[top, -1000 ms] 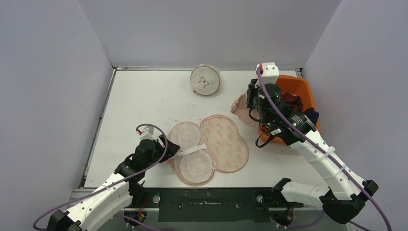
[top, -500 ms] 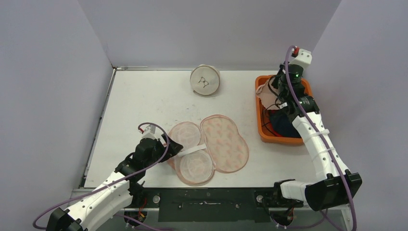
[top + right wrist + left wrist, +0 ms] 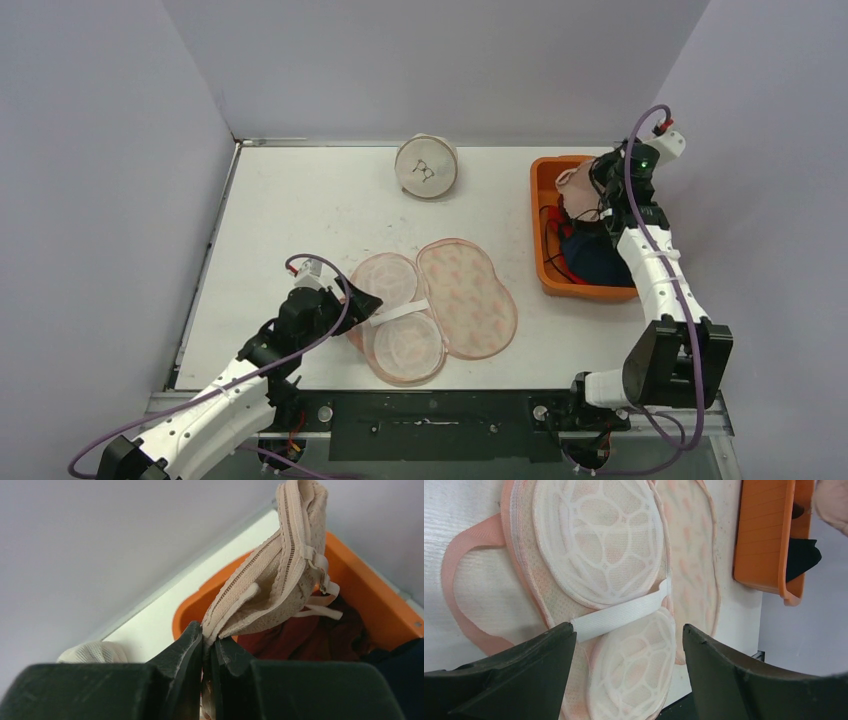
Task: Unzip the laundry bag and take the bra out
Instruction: Place the bra in the bin.
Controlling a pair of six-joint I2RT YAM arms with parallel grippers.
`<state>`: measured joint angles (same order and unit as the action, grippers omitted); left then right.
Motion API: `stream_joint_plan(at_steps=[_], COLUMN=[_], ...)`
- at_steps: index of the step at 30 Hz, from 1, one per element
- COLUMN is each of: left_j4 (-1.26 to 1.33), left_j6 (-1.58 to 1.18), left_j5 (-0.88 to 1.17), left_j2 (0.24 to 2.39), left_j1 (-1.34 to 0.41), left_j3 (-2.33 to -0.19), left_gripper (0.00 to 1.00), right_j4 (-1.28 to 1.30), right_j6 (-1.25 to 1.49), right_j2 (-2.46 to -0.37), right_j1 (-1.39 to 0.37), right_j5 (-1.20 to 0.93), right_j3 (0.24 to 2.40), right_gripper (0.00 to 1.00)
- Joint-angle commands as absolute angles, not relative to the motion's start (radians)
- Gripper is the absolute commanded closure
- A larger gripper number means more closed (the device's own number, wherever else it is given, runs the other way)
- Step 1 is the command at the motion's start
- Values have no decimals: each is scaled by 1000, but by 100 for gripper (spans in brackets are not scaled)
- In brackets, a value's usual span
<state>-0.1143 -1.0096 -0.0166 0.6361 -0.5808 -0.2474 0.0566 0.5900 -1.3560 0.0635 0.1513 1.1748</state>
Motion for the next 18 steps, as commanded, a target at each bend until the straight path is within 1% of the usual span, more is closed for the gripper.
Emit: stream_joint_plan(at_steps=[1,7,12,16,18], left_j4=[-55,-38,-14,52,58], left_j6=[-1022,-1018,-1006,-1010,-1012], left_j5=[-2,0,24,49,57], left_j2=[626,640,683,701,700], left_j1=[-578,-578,-578,-578,-578], left_j3=[-230,-228,-242,-238,-231], left_gripper=[24,24,24,24,24], right_j4=[-108,-130,-37,-3,-3], right_j6=[670,618,533,498,492], right_j2=[-1401,-1413,-1409,-1404,-1399], right_j1=[81,83,85,89,93], right_j5=[55,8,-19,-19,-16], right_j3=[1086,1039,1067,1019,985], right_gripper=[95,95,95,95,93])
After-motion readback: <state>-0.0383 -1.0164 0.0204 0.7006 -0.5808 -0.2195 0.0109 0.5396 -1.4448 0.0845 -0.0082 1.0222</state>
